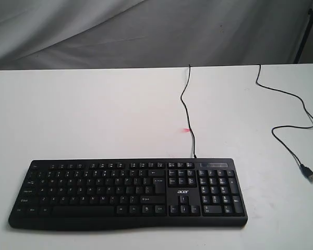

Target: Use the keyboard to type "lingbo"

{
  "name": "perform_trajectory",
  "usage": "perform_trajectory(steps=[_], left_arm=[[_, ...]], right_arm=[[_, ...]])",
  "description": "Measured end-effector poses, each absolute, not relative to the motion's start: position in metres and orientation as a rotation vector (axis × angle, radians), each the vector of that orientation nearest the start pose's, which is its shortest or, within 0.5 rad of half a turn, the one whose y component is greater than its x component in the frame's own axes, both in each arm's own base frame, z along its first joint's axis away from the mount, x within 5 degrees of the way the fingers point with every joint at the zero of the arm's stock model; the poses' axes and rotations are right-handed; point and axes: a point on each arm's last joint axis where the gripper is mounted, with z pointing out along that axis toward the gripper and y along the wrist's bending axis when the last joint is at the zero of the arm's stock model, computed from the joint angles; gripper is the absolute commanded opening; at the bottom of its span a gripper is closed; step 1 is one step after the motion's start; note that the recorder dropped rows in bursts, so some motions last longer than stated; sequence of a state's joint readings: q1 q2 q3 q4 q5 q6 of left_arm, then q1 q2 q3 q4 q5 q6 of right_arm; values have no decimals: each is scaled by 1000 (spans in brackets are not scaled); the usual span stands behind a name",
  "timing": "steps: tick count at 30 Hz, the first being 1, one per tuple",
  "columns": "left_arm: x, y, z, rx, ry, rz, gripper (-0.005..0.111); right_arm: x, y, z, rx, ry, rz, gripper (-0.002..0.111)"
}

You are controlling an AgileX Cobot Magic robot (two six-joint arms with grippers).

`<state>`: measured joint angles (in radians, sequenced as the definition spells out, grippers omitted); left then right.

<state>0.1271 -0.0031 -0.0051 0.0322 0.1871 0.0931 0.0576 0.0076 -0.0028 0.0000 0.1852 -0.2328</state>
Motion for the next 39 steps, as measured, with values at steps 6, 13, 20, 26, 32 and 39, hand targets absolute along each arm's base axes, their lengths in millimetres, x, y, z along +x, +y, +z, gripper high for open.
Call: perform_trajectory(steps=[6,13,20,26,32,39], left_arm=[[55,8,198,-7,1666,196,1],[55,8,198,-7,1666,196,1],[55,8,198,-7,1666,196,1],[55,8,198,-7,1666,196,1],[55,8,198,-7,1666,196,1],[55,8,198,-7,1666,196,1]], right_arm=[[56,3,197,-242,1658,-132,0],[56,3,197,-242,1658,-132,0],[56,3,197,-242,1658,-132,0],[56,4,197,-233,1682,-114,0],[52,4,248,-244,1753,-104,0],[75,5,335,-254,1806,-97,0]])
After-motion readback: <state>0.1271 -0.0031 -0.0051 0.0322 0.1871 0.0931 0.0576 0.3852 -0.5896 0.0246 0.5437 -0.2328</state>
